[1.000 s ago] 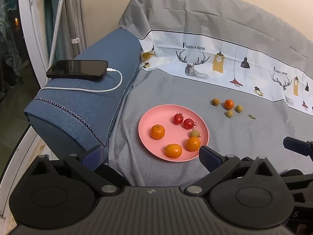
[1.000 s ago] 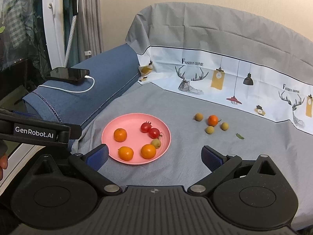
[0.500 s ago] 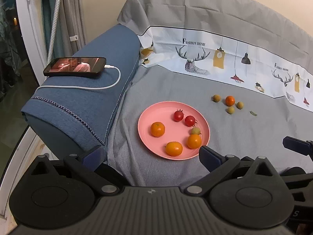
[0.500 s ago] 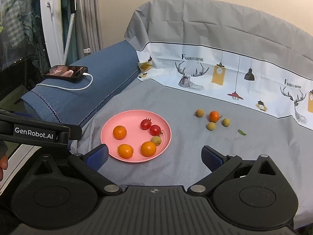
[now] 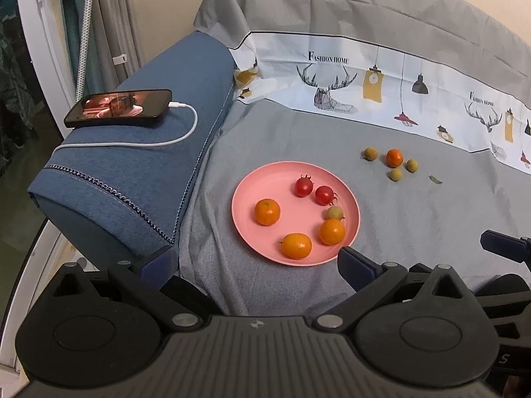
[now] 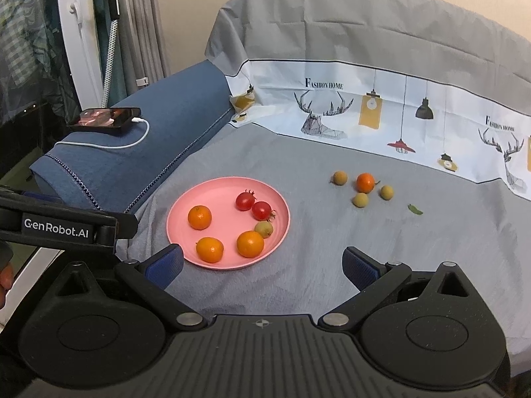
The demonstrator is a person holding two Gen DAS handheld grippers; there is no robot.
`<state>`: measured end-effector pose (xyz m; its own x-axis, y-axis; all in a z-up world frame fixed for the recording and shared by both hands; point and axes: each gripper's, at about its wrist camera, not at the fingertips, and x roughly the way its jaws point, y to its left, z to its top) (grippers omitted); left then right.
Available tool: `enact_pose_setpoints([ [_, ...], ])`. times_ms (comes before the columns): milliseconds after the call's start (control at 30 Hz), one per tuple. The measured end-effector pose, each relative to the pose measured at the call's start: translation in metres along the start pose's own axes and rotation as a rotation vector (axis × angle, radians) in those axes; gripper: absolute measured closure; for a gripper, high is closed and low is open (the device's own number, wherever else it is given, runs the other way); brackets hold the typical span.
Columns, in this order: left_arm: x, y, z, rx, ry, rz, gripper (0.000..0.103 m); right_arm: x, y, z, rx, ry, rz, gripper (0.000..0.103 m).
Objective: Organize fruits
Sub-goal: 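Move both open tools toward the remaining fruit cluster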
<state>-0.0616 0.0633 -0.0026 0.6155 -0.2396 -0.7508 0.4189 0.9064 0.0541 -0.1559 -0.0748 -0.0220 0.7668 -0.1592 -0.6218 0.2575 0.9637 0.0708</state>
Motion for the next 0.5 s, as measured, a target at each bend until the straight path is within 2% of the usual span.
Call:
enact_pose_setpoints([
  [500, 0.035, -0.034, 0.031, 0.033, 0.046, -0.036, 0.0, 0.028, -0.038, -0.004, 0.1, 0.046, -0.036, 0.001],
])
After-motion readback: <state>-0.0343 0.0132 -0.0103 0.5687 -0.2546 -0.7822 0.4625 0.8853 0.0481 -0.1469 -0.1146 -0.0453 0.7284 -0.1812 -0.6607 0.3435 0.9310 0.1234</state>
